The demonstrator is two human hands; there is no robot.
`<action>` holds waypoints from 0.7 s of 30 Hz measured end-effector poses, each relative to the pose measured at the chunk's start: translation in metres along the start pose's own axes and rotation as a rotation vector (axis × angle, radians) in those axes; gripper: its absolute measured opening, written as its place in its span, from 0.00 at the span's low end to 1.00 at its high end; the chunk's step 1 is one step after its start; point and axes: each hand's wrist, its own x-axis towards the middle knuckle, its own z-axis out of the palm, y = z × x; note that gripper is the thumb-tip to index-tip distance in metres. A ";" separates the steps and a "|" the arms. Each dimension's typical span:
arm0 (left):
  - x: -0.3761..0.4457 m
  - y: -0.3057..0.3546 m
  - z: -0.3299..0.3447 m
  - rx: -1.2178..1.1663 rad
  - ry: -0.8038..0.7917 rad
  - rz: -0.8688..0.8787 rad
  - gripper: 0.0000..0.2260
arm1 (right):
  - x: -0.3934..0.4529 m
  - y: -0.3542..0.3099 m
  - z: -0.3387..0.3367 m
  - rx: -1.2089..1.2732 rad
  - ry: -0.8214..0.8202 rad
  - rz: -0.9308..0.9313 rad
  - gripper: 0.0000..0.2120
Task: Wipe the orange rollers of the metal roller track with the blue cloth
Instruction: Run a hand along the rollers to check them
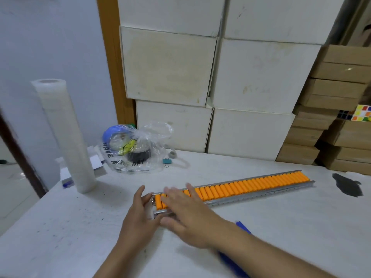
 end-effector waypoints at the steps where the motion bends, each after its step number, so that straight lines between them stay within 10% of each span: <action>1: 0.001 0.000 0.000 -0.002 -0.026 0.006 0.47 | 0.009 -0.012 0.010 -0.014 -0.045 -0.036 0.33; 12: 0.004 -0.006 0.002 0.036 0.034 0.019 0.40 | -0.005 0.041 0.029 -0.115 0.020 0.146 0.39; 21: 0.002 -0.005 0.002 0.066 0.042 0.040 0.39 | -0.088 0.152 -0.021 0.037 0.389 0.732 0.34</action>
